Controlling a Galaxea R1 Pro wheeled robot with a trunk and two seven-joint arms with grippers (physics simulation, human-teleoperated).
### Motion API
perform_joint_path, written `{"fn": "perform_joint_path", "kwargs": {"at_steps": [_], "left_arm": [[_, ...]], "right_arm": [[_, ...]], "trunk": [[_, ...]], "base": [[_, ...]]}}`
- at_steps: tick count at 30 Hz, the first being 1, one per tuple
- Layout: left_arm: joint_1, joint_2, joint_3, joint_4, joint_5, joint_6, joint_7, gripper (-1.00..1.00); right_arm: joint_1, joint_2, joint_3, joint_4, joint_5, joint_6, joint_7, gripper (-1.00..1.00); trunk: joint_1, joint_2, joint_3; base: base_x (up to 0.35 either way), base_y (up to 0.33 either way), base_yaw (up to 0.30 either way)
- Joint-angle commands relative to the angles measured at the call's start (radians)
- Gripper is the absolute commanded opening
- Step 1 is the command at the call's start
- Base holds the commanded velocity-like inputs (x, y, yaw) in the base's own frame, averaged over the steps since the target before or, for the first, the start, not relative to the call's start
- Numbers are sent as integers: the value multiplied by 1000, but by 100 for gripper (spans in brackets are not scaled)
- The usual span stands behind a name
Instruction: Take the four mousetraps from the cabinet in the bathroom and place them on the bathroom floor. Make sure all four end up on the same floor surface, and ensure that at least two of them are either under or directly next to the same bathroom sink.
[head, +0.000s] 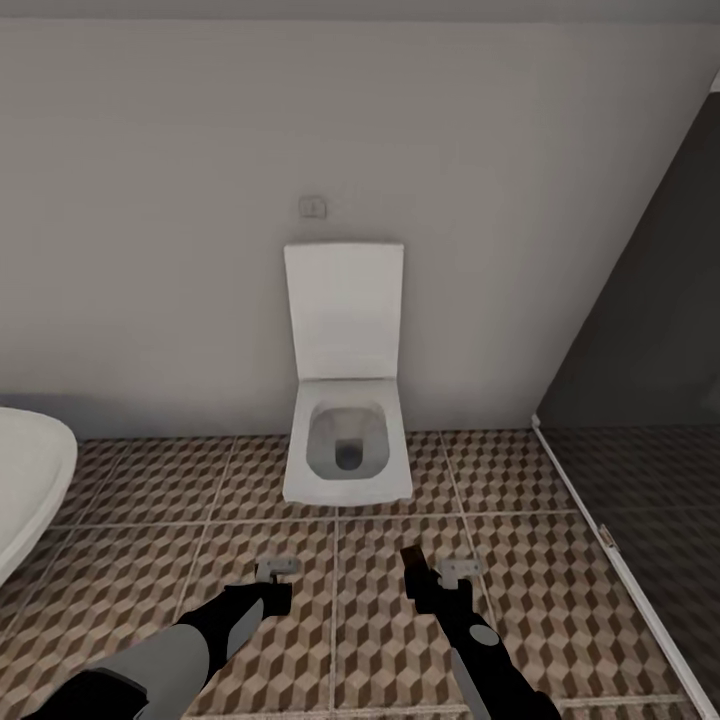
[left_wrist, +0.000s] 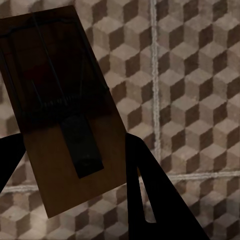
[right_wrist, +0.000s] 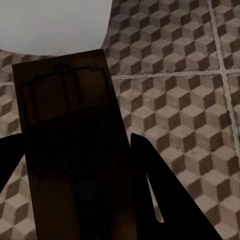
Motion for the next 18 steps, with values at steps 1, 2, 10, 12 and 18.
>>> {"fn": "perform_joint_path", "kwargs": {"at_steps": [1, 2, 10, 12, 18], "left_arm": [[0, 0, -8, -2, 10, 5, 4, -100], [0, 0, -8, -2, 10, 5, 4, -100], [0, 0, -8, -2, 10, 5, 4, -100], [0, 0, -8, -2, 10, 5, 4, -100], [1, 0, -8, -2, 10, 5, 4, -100]], "right_arm": [[0, -1, 4, -2, -10, 5, -8, -100], [0, -1, 4, -2, -10, 5, -8, -100], [0, -1, 4, -2, -10, 5, -8, -100], [0, -1, 4, -2, -10, 5, -8, -100], [0, -1, 4, -2, -10, 5, -8, -100]], "trunk": [[4, -8, -5], [8, -15, -10], [38, -71, -46], [46, -85, -55], [69, -127, -82]], "base": [[0, 0, 0], [0, 0, 0], [0, 0, 0], [0, 0, 0], [0, 0, 0]]}}
